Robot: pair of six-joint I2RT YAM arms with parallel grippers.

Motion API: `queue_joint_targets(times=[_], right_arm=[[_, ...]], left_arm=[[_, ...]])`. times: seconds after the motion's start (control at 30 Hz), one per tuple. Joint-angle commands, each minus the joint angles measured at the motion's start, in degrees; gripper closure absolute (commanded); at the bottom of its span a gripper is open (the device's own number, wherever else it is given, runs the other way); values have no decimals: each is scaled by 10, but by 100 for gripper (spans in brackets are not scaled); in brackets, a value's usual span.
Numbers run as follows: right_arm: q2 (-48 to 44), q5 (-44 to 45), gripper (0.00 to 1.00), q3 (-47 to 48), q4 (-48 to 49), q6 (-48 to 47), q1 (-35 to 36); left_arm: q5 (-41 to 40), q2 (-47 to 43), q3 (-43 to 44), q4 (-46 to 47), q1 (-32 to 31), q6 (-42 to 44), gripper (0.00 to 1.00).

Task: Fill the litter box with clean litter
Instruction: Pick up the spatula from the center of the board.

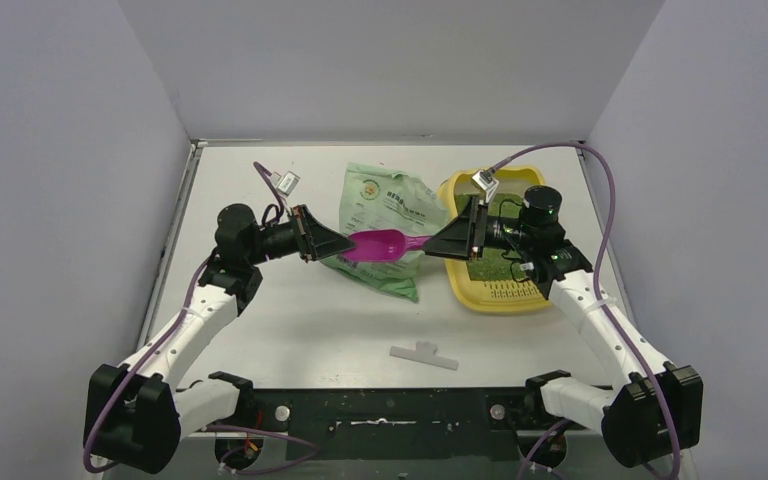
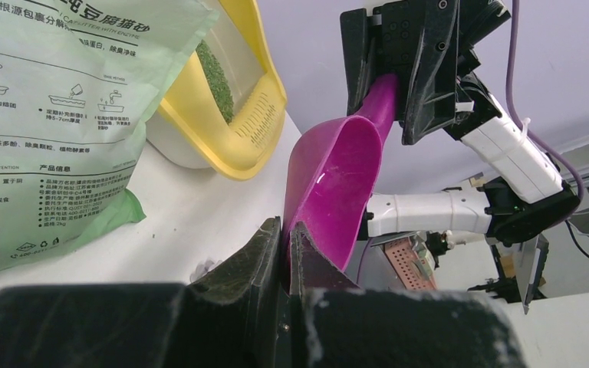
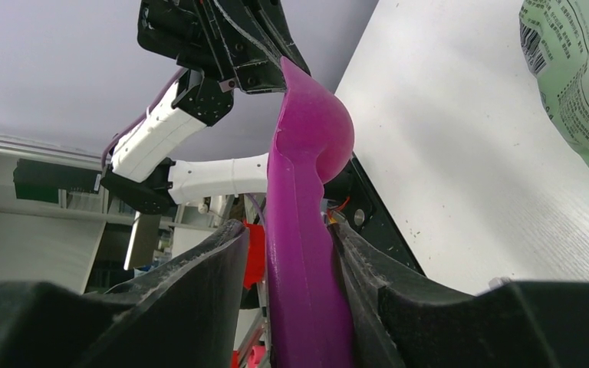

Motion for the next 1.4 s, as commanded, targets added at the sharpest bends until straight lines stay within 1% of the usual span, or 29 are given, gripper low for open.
queue_joint_targets(times=[0.0, 0.17, 0.23, 0.33, 0.47, 0.57, 0.67, 0.7, 0.83, 0.93, 0.97, 1.0, 1.07, 1.17, 1.2, 1.23, 1.27, 1.37], right_arm=[[4, 0, 55, 17, 45, 5, -2], [4, -4, 50, 16, 44, 3, -10], [4, -5, 50, 16, 43, 3, -12], [1, -6, 52, 14, 43, 2, -13], [0, -11, 59, 13, 47, 7, -12], [-3, -17, 62, 14, 49, 8, -7], [-4, -17, 73, 13, 48, 7, -3], [-4, -16, 74, 13, 48, 6, -3], [0, -17, 87, 13, 45, 3, 0], [0, -19, 100, 17, 37, -3, 2], [-1, -15, 100, 21, 24, -12, 1], [-3, -11, 100, 33, -2, -28, -1], [-6, 16, 100, 64, -91, -76, -5], [-3, 70, 100, 130, -239, -162, -13], [-1, 92, 100, 150, -281, -182, -19], [1, 112, 100, 168, -315, -197, -24], [2, 132, 100, 186, -345, -207, -28], [4, 222, 100, 239, -430, -230, -41]], left_arm=[[29, 4, 13, 42, 0, 1, 100], [29, 4, 11, 42, 1, 1, 100], [27, 5, 10, 43, 0, -1, 100], [28, 7, 9, 50, 1, -4, 100], [23, 11, 11, 53, 1, -6, 100], [17, 16, 12, 55, 1, -8, 100], [16, 19, 14, 57, 0, -8, 100], [17, 20, 14, 56, 0, -9, 100], [8, 20, 15, 52, 0, -8, 100], [6, 23, 22, 43, 0, -5, 100], [4, 24, 27, 36, 1, -2, 95], [1, 24, 31, 29, 1, 2, 85], [-11, 21, 45, 3, 7, 24, 64], [-38, 15, 78, -65, 27, 68, 44], [-46, 16, 96, -90, 39, 86, 35], [-53, 20, 115, -114, 52, 103, 29], [-61, 27, 136, -135, 65, 115, 26], [-74, 72, 216, -193, 99, 162, 22]])
